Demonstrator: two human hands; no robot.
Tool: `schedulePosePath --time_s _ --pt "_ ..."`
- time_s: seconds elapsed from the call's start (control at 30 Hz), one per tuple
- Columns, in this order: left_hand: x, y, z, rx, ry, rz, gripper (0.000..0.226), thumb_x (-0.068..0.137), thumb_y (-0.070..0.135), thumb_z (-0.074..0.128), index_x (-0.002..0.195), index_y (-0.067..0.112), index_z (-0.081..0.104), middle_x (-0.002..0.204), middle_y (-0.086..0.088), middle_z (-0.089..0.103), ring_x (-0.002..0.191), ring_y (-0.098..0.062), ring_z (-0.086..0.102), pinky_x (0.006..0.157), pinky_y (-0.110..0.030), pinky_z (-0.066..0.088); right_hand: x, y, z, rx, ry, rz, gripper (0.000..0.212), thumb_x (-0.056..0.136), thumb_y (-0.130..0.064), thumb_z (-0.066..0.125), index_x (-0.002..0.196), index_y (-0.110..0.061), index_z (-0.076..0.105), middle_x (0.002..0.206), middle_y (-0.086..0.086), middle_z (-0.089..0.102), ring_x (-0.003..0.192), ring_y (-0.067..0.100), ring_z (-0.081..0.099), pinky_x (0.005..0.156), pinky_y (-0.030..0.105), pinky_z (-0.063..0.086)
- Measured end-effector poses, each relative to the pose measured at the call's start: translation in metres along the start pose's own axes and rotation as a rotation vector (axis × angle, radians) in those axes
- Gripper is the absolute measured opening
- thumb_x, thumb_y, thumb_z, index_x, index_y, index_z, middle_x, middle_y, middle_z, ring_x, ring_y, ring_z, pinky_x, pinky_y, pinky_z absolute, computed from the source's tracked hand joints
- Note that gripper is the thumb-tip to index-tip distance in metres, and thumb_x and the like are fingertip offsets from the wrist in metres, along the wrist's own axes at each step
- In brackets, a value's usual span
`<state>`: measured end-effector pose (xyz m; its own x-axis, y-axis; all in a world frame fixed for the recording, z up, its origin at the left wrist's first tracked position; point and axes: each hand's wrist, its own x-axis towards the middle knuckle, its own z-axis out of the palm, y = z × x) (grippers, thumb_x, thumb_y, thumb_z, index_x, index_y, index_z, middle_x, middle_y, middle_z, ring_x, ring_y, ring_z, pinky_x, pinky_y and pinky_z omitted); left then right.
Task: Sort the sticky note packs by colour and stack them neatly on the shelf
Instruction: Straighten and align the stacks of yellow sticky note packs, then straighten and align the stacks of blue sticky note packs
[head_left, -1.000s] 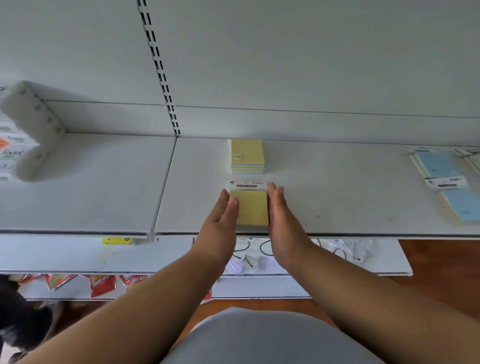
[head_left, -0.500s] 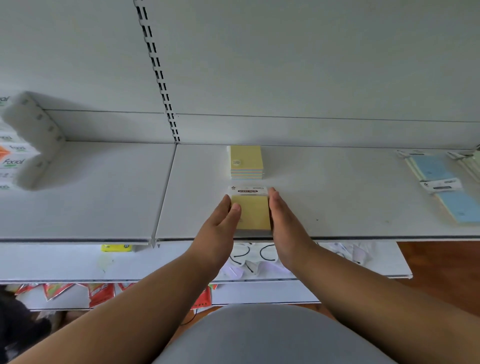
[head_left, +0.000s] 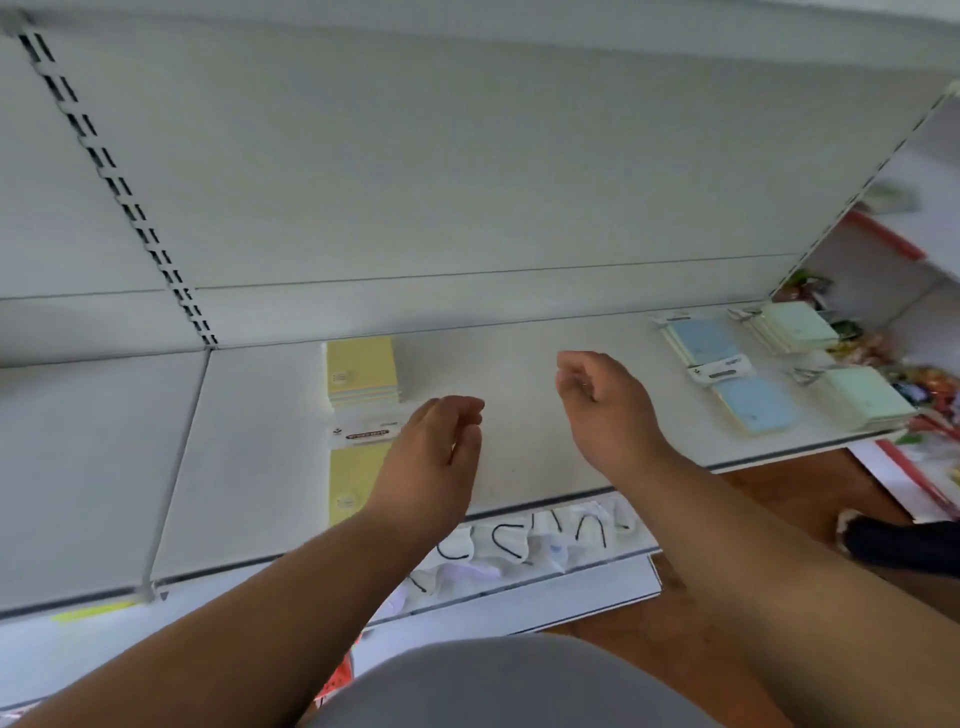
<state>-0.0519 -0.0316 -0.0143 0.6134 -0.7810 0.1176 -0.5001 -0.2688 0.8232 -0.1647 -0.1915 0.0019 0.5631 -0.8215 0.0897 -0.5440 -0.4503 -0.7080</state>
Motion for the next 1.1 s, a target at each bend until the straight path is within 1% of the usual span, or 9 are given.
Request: schedulePosePath --time_s 0.13,0.27,0.43,0.57,0.63,0.73,0.83,1.0,1.1 --pt "0.023 0.022 0.046 0.045 -0.088 0.032 0.026 0.096 0.017 0.048 0.119 0.019 0.061 0.111 0.006 0.061 0.104 -0.008 0.055 0.083 -0.011 0.034 0.014 0.041 -0.034 -0.108 0.038 -0.039 0.022 0.093 -0.024 0.059 0.112 -0.015 0.067 0.108 0.0 0.066 0.098 0.013 0.06 0.086 0.02 0.042" --pt "0.049 0.048 0.096 0.063 -0.167 -0.008 0.025 0.096 0.021 0.049 0.117 0.023 0.062 0.109 0.011 0.06 0.099 -0.005 0.054 0.087 -0.016 0.038 0.039 0.081 -0.071 -0.227 0.008 -0.07 0.024 0.092 -0.029 0.061 0.112 -0.017 0.066 0.106 -0.002 0.062 0.096 0.011 0.057 0.082 0.021 0.04" --pt "0.083 0.081 0.158 -0.096 -0.199 -0.242 0.022 0.094 0.026 0.052 0.113 0.028 0.063 0.106 0.013 0.065 0.095 -0.006 0.06 0.078 -0.017 0.042 0.088 0.136 -0.118 -0.416 -0.118 -0.075 0.032 0.091 -0.036 0.06 0.115 -0.016 0.064 0.117 0.001 0.059 0.107 0.018 0.056 0.085 0.024 0.039" --pt "0.111 0.094 0.202 -0.23 -0.195 -0.374 0.021 0.091 0.027 0.056 0.109 0.028 0.065 0.106 0.009 0.067 0.097 -0.011 0.064 0.088 -0.03 0.052 0.134 0.174 -0.136 -0.521 -0.161 -0.059 0.036 0.089 -0.031 0.062 0.117 -0.009 0.065 0.126 0.015 0.055 0.117 0.031 0.053 0.099 0.033 0.04" --pt "0.124 0.101 0.22 -0.343 -0.172 -0.456 0.02 0.089 0.026 0.059 0.107 0.026 0.067 0.102 0.004 0.07 0.095 -0.015 0.067 0.091 -0.035 0.054 0.153 0.187 -0.14 -0.529 -0.232 -0.01 0.033 0.089 -0.032 0.063 0.111 -0.009 0.067 0.126 0.017 0.053 0.115 0.034 0.054 0.096 0.035 0.042" --pt "0.142 0.114 0.241 -0.491 -0.131 -0.569 0.019 0.092 0.017 0.06 0.109 0.013 0.067 0.099 -0.007 0.07 0.094 -0.02 0.068 0.091 -0.033 0.055 0.169 0.201 -0.143 -0.482 -0.272 0.016 0.018 0.085 -0.029 0.067 0.098 -0.017 0.07 0.116 0.012 0.058 0.102 0.03 0.06 0.082 0.03 0.045" --pt "0.155 0.122 0.252 -0.567 -0.103 -0.636 0.016 0.093 0.013 0.058 0.107 0.01 0.066 0.096 -0.009 0.07 0.088 -0.019 0.067 0.09 -0.033 0.055 0.178 0.205 -0.143 -0.448 -0.288 0.019 0.013 0.083 -0.025 0.067 0.096 -0.023 0.063 0.109 0.009 0.06 0.096 0.029 0.06 0.071 0.025 0.037" --pt "0.172 0.129 0.258 -0.656 -0.159 -0.665 0.008 0.095 0.007 0.052 0.094 0.01 0.06 0.093 -0.011 0.066 0.089 -0.024 0.064 0.096 -0.039 0.053 0.189 0.197 -0.136 -0.209 -0.284 0.139 0.037 0.073 -0.016 0.075 0.104 -0.023 0.056 0.101 0.004 0.059 0.084 0.027 0.062 0.066 0.031 0.049" --pt "0.177 0.122 0.256 -0.698 -0.04 -0.763 0.015 0.095 0.016 0.056 0.087 0.004 0.06 0.081 -0.012 0.064 0.08 -0.027 0.063 0.095 -0.043 0.053 0.191 0.187 -0.13 0.052 -0.185 0.258 0.052 0.069 -0.011 0.074 0.116 -0.022 0.055 0.103 0.006 0.066 0.089 0.027 0.065 0.075 0.039 0.057"
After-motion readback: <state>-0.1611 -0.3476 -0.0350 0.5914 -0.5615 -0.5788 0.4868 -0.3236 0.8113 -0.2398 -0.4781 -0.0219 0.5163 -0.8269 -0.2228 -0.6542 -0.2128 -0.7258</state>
